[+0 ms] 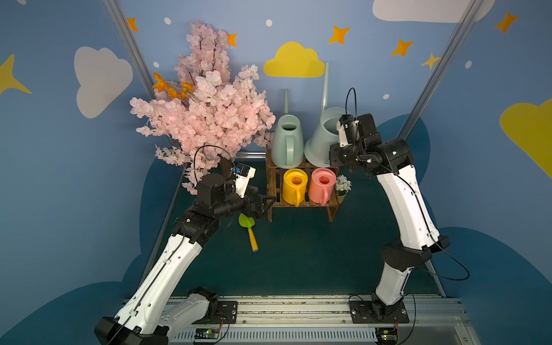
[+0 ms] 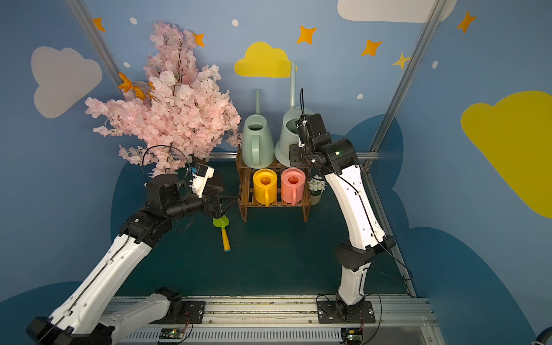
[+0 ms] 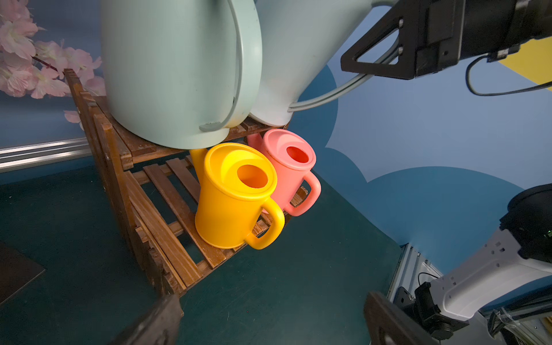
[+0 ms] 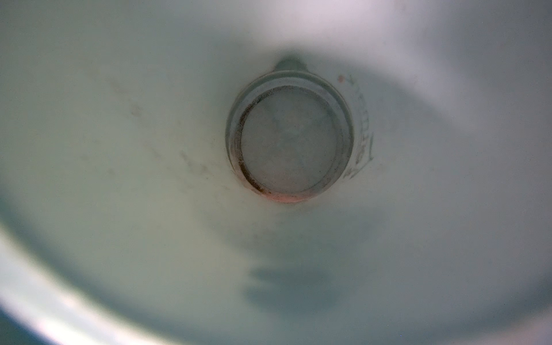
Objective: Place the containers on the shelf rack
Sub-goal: 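Place the container on the shelf.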
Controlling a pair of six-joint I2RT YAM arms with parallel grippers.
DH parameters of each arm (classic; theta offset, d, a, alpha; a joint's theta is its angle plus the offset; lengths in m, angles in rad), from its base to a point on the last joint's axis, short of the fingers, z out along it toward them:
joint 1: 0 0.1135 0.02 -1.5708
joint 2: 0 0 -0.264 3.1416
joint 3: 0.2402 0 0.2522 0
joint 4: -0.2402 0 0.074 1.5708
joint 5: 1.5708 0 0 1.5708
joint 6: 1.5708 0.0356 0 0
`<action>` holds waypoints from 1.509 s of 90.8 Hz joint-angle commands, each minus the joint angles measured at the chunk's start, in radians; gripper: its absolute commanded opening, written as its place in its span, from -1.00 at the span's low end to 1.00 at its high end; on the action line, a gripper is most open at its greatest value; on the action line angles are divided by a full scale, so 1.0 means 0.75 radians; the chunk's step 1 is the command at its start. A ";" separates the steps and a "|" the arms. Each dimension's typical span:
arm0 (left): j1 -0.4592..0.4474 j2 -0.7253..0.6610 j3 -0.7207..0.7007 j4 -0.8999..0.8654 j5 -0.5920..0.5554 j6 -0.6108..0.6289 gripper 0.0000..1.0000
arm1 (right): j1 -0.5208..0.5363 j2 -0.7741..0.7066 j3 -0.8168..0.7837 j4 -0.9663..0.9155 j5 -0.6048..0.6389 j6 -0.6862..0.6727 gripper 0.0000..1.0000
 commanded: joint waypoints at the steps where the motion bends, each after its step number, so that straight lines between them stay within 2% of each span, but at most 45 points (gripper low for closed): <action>1: 0.006 0.011 -0.018 0.037 0.027 -0.017 1.00 | -0.001 -0.030 -0.002 -0.063 0.106 0.007 -0.75; 49: 0.006 0.010 -0.043 0.047 0.029 -0.020 1.00 | 0.002 -0.018 -0.038 0.058 0.109 0.014 -0.39; 78: 0.007 0.006 -0.053 0.053 0.034 -0.025 1.00 | 0.003 -0.085 -0.168 0.208 0.117 0.030 -0.36; 93: 0.006 0.004 -0.061 0.050 0.029 -0.024 1.00 | 0.011 -0.110 -0.179 0.211 0.141 0.030 -0.51; 110: 0.007 0.009 -0.058 0.058 0.023 -0.031 1.00 | 0.032 -0.141 -0.184 0.197 0.178 0.025 -0.55; 120: 0.005 0.029 -0.028 0.057 -0.046 -0.064 0.98 | 0.037 -0.144 -0.184 0.171 0.202 0.023 -0.55; 128: -0.016 0.064 0.024 0.032 -0.117 -0.071 0.80 | 0.039 -0.136 -0.179 0.140 0.215 0.024 -0.56; 137: -0.082 0.111 0.120 -0.004 -0.268 -0.045 0.65 | 0.041 -0.133 -0.179 0.122 0.224 0.034 -0.55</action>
